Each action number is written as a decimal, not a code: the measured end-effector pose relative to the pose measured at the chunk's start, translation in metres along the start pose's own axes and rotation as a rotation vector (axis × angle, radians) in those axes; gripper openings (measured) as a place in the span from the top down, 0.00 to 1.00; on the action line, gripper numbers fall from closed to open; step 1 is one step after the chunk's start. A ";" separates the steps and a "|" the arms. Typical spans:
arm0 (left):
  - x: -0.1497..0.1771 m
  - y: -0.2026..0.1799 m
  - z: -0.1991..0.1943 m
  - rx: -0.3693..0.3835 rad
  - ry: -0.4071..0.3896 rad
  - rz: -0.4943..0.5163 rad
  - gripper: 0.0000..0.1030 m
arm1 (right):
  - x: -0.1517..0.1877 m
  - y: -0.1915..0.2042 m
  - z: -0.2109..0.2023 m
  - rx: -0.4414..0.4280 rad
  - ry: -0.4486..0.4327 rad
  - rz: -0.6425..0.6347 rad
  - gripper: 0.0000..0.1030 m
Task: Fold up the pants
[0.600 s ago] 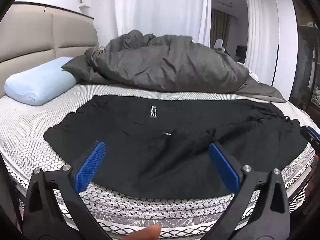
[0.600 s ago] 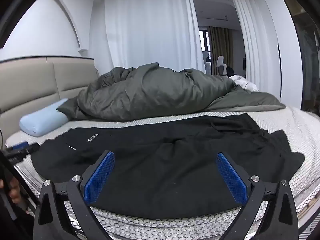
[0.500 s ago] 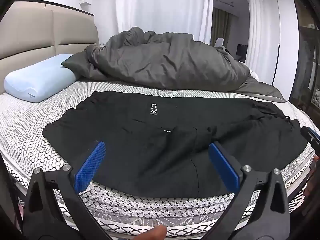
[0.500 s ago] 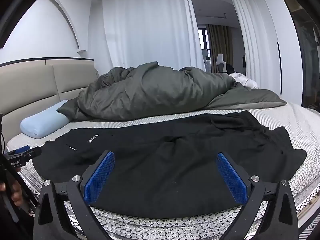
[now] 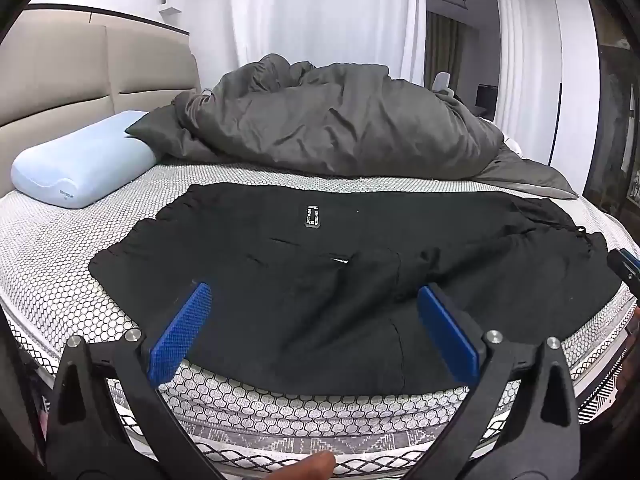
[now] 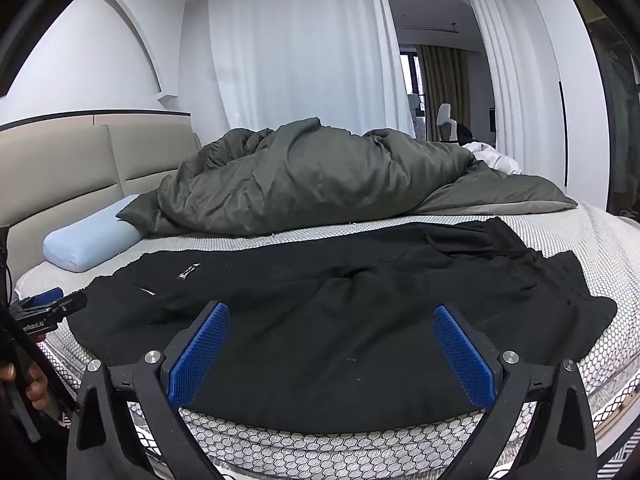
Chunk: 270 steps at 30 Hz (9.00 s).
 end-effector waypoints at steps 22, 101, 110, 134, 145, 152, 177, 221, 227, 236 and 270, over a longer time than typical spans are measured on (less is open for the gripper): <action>-0.003 -0.003 -0.006 -0.013 -0.013 0.031 0.00 | -0.004 0.004 -0.003 -0.006 0.000 -0.029 0.00; -0.010 0.088 -0.005 -0.191 0.032 -0.136 0.00 | -0.004 -0.016 0.003 0.061 0.004 0.000 0.00; 0.013 0.176 0.007 -0.294 0.168 -0.332 0.09 | -0.006 -0.026 0.001 0.068 0.021 0.060 0.00; 0.029 0.267 0.054 -0.355 0.161 -0.703 0.97 | -0.003 -0.034 0.006 0.113 0.044 0.041 0.00; 0.021 0.262 0.024 -0.503 0.144 -0.568 0.77 | 0.000 -0.045 0.008 0.146 0.071 0.060 0.00; -0.027 0.159 0.008 -0.278 0.024 -0.317 0.04 | -0.005 -0.060 0.005 0.172 0.069 0.089 0.00; 0.044 0.001 0.087 0.032 0.358 -0.035 0.01 | 0.026 -0.287 0.026 0.347 0.302 0.518 0.81; 0.014 0.229 0.260 -0.224 0.486 -0.767 0.61 | -0.013 -0.054 0.142 0.013 0.129 0.143 0.00; 0.015 0.241 0.257 -0.249 0.406 -0.833 0.99 | -0.012 -0.053 0.146 0.019 0.136 0.151 0.00; 0.000 0.268 0.232 -0.346 0.377 -0.737 0.98 | -0.009 -0.060 0.149 0.063 0.157 0.154 0.00; 0.037 -0.023 0.192 0.009 0.541 0.020 0.00 | -0.010 -0.327 0.328 0.268 0.617 0.256 0.92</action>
Point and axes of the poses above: each gripper's, at about its wrist camera, not at the fingertips, and z roughly the way its jaws point, y to its left, x to its underside, the point moved 5 cm from there along z, roughly the way its jaws point, and after that the axes turned 14 degrees about -y, right-handed, at the moved point
